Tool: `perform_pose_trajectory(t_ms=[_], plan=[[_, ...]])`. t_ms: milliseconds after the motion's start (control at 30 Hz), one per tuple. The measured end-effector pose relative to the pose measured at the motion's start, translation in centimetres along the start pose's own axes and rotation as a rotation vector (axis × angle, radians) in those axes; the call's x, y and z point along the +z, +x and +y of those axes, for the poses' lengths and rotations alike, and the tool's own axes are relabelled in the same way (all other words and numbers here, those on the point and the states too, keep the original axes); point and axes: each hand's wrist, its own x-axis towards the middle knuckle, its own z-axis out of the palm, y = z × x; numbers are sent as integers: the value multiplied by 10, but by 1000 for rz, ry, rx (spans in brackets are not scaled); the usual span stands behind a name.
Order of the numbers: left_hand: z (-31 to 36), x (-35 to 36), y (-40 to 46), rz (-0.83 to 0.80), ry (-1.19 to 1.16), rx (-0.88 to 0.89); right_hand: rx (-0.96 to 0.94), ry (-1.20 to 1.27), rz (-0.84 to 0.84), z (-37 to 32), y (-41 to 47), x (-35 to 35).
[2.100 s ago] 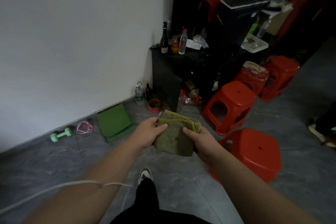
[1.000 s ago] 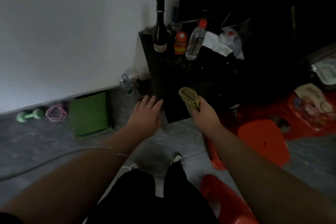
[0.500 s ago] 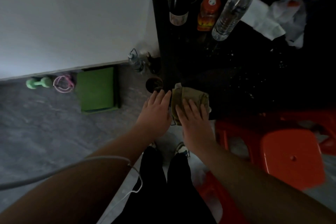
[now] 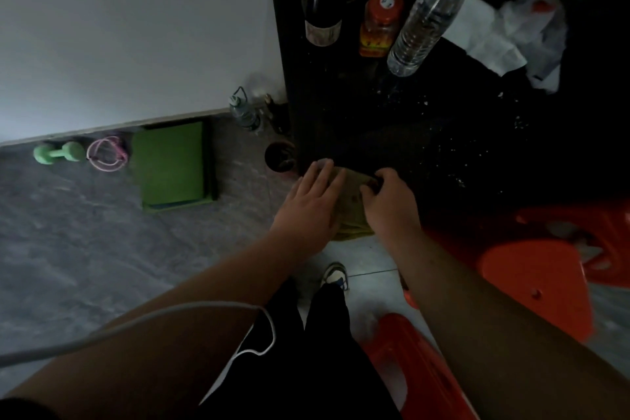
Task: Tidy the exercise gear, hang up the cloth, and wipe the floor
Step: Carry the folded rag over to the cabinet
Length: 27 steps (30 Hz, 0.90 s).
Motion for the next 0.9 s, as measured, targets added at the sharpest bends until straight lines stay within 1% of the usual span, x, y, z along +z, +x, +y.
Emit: perform_pose_trajectory(t_ms=[67,133,167,233,300,367,400,433,467,533,600,633,700,733,833,900], plan=[[2,6,2,-19,19,-2,21,-23,-39,-3,6,3],[4,9,3,-8,37,-5,-8,16,-12,-6,7,2],[5,11,2,7,38,-6,-50,55,18,-7,4,0],[7,11,3,38,38,-10,-199,139,124,-7,-1,-5],[11,10,4,40,30,-12,-313,193,206,-2,-3,-8],[14,10,6,25,32,-22,-289,191,173,6,0,-9],[15,12,7,6,40,-35,-248,129,133,12,1,-9],[15,14,8,-15,49,-48,-218,11,108,16,1,-10],[15,16,8,-27,64,-59,-229,-131,118,21,1,-11],[15,20,8,4,98,-71,-382,-335,158,27,-2,-14],[18,21,10,67,92,-66,-566,-450,101,31,-4,-12],[20,22,10,76,85,-63,-608,-503,38,33,-3,-8],[20,30,12,51,90,-54,-602,-611,-66,41,-2,2],[17,35,11,41,107,-45,-589,-662,-90,46,-2,7],[5,48,7,15,169,-29,-569,-753,-108,54,-8,14],[4,46,7,-15,181,-34,-556,-751,-114,50,-10,15]])
